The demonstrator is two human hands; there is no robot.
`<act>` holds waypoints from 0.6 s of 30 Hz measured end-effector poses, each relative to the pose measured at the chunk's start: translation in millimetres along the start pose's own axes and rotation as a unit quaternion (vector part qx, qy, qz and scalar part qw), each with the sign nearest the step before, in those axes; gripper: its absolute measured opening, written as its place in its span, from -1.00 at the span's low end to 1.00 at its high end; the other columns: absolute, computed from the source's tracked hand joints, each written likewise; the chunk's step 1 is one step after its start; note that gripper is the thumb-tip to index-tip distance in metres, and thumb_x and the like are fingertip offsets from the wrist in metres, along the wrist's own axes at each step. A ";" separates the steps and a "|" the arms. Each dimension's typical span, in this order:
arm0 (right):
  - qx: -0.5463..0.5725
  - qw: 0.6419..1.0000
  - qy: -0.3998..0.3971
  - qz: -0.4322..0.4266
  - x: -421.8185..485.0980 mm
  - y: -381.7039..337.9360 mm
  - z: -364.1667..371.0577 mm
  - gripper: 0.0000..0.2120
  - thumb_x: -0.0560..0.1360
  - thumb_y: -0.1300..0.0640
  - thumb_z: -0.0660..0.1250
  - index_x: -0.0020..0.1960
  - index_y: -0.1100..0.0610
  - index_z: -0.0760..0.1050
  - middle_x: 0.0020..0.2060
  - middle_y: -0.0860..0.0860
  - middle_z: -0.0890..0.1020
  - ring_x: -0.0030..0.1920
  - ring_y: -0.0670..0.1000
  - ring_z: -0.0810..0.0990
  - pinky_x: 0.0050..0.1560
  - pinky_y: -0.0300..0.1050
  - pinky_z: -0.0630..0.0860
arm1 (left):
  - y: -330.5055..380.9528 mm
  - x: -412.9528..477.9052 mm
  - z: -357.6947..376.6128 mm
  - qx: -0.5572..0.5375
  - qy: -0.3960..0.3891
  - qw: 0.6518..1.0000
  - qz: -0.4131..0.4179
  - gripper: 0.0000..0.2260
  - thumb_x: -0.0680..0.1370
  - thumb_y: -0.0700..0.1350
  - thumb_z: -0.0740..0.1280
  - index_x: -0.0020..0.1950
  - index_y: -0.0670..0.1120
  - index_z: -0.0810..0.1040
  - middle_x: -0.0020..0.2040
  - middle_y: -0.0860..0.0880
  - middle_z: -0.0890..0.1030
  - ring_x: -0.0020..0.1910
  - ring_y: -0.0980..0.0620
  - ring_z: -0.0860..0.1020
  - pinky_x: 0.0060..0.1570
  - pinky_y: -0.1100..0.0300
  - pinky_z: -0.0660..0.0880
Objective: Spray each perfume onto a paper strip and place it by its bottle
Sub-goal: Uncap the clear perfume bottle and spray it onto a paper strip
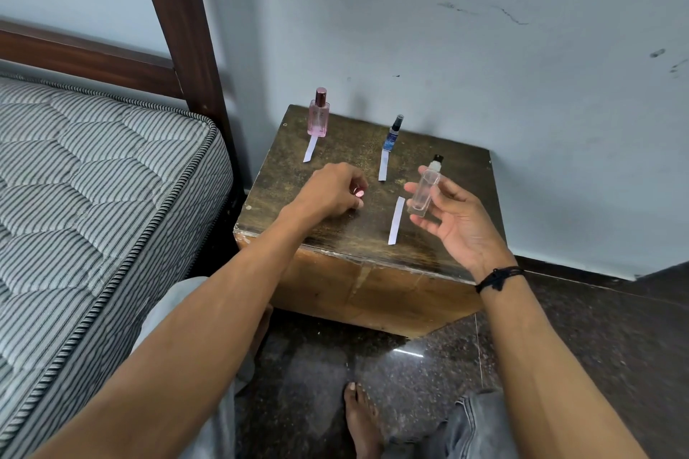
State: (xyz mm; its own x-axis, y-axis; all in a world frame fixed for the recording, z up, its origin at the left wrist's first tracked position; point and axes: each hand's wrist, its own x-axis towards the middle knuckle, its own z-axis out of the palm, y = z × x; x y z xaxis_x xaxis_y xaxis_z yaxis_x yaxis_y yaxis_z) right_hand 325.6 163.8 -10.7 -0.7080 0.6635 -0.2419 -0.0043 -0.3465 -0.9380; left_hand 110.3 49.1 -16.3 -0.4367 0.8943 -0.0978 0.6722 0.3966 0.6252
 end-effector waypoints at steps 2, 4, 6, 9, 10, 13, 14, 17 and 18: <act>-0.010 1.000 -0.003 0.004 1.0 0.9 1.0 -0.61 0.65 0.21 0.29 0.46 0.04 0.49 0.26 0.18 0.67 0.18 0.11 0.68 0.07 0.04 0.62 | -1.3 -0.3 -0.8 -0.001 -0.006 1.000 0.005 -0.65 0.42 -0.14 0.57 0.18 -0.01 0.64 0.07 0.01 0.69 0.04 0.03 0.63 0.17 0.08 0.53; -0.025 1.000 -0.002 0.003 1.8 1.8 1.3 -0.52 0.62 0.21 0.31 0.50 -0.04 0.42 0.25 0.19 0.68 0.20 0.12 0.67 0.04 0.04 0.62 | -2.1 -0.1 -2.0 -0.007 -0.012 1.000 0.010 -0.59 0.40 -0.13 0.58 0.22 0.00 0.62 0.10 0.02 0.67 0.07 0.03 0.62 0.18 0.07 0.53; -0.057 0.998 0.000 -0.009 1.5 1.5 0.7 -0.39 0.54 0.19 0.38 0.53 -0.15 0.36 0.23 0.16 0.69 0.23 0.10 0.67 0.04 0.05 0.63 | -2.4 0.5 -3.2 -0.009 -0.015 0.999 0.032 -0.53 0.39 -0.09 0.58 0.27 0.02 0.59 0.16 0.02 0.62 0.16 0.01 0.58 0.21 0.08 0.49; -0.142 0.989 0.016 -0.041 -0.5 0.3 -1.1 -0.29 0.49 0.16 0.46 0.52 -0.28 0.33 0.17 0.06 0.71 0.14 0.04 0.71 -0.01 0.01 0.65 | -1.8 0.6 -1.9 0.022 -0.024 0.995 0.096 -0.46 0.41 0.04 0.55 0.36 0.08 0.52 0.34 -0.02 0.46 0.38 -0.06 0.34 0.37 -0.01 0.31; -0.170 0.984 0.024 -0.052 -1.0 0.2 -2.4 -0.31 0.51 0.16 0.47 0.51 -0.30 0.34 0.15 0.05 0.72 0.08 0.03 0.71 -0.06 -0.02 0.66 | -1.3 0.0 0.4 0.033 -0.029 0.993 0.110 -0.45 0.41 0.08 0.54 0.38 0.10 0.50 0.39 -0.02 0.42 0.44 -0.08 0.26 0.41 -0.06 0.25; -0.241 0.968 0.035 -0.066 -1.1 1.9 -8.4 -0.39 0.56 0.18 0.46 0.45 -0.33 0.39 0.08 0.05 0.71 0.01 0.11 0.70 -0.19 -0.08 0.64 | 1.2 -1.4 13.3 0.089 -0.032 0.986 0.137 -0.43 0.42 0.20 0.47 0.40 0.17 0.45 0.48 0.01 0.32 0.54 -0.09 0.07 0.47 -0.21 0.08; -0.268 0.961 0.031 -0.065 -1.0 3.1 -9.9 -0.41 0.57 0.17 0.46 0.43 -0.33 0.40 0.07 0.05 0.70 0.00 0.14 0.71 -0.22 -0.10 0.63 | 2.3 -1.7 18.5 0.112 -0.031 0.983 0.144 -0.44 0.43 0.23 0.45 0.40 0.19 0.44 0.51 0.01 0.29 0.57 -0.09 0.00 0.50 -0.25 -0.02; -0.348 0.937 0.011 -0.040 0.7 8.0 -12.9 -0.45 0.56 0.10 0.48 0.39 -0.37 0.41 0.11 0.07 0.66 -0.08 0.12 0.69 -0.23 -0.10 0.60 | 4.6 -1.4 31.7 0.164 -0.026 0.973 0.160 -0.45 0.45 0.30 0.39 0.40 0.19 0.42 0.56 0.01 0.21 0.61 -0.09 -0.14 0.49 -0.35 -0.21; -0.367 0.929 0.008 -0.032 1.5 10.2 -13.5 -0.46 0.55 0.08 0.48 0.37 -0.38 0.41 0.11 0.07 0.65 -0.09 0.06 0.67 -0.19 -0.06 0.58 | 5.3 -0.8 35.3 0.178 -0.025 0.970 0.164 -0.45 0.46 0.32 0.36 0.41 0.18 0.42 0.56 0.01 0.20 0.61 -0.10 -0.16 0.48 -0.37 -0.24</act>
State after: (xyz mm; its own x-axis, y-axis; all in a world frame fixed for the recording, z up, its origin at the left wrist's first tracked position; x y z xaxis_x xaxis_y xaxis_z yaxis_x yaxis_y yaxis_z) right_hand 334.0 170.2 -24.0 -0.7122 0.6789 -0.1783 0.4419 0.2362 -0.8654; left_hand 135.4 57.8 -40.2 -0.1409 0.9899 0.0178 0.9378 0.1277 0.3228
